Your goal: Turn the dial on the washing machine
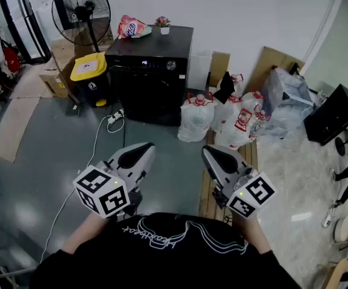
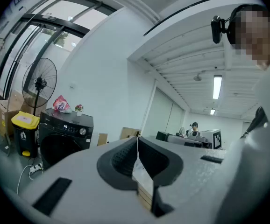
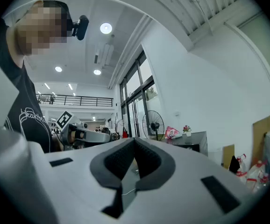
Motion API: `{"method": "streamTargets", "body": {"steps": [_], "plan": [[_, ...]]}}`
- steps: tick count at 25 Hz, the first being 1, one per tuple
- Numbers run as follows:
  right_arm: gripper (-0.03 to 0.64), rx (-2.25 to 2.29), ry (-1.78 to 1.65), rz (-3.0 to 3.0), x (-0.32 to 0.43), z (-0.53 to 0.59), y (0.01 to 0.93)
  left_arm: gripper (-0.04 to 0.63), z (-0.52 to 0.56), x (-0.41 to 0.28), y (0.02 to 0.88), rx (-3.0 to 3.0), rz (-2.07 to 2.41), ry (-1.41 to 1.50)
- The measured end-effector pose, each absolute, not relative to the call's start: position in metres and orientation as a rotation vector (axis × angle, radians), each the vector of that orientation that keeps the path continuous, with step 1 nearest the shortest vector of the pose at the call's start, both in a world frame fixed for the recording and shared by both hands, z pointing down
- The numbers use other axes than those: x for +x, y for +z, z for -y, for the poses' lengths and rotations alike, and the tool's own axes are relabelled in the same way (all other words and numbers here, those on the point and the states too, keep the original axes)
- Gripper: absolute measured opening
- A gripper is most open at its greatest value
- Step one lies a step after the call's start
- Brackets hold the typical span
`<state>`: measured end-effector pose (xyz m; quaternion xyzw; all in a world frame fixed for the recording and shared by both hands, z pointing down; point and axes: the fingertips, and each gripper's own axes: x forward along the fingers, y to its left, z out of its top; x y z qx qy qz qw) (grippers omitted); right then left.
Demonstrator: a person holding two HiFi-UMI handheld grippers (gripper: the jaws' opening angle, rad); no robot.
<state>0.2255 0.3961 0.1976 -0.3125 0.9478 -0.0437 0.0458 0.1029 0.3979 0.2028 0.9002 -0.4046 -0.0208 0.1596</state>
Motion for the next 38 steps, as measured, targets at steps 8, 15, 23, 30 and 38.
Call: {"method": "streamTargets", "body": {"steps": [8,15,23,30,38], "plan": [[0.003,-1.032,-0.134,-2.867,0.253,-0.397,0.194,0.011,-0.401,0.125,0.2,2.601,1.144,-0.042],[0.221,-1.083,-0.157,-2.863,0.258,-0.389,0.203,0.011,-0.398,0.129,0.203,2.598,1.143,-0.021],[0.313,-1.142,-0.178,-2.834,0.265,-0.372,0.218,0.011,-0.382,0.123,0.219,2.572,1.126,-0.01],[0.333,-1.178,-0.204,-2.837,0.258,-0.327,0.233,0.011,-0.337,0.111,0.232,2.553,1.111,0.009],[0.342,-1.252,-0.257,-2.843,0.225,-0.245,0.257,0.011,-0.252,0.068,0.255,2.504,1.106,-0.005]]}}
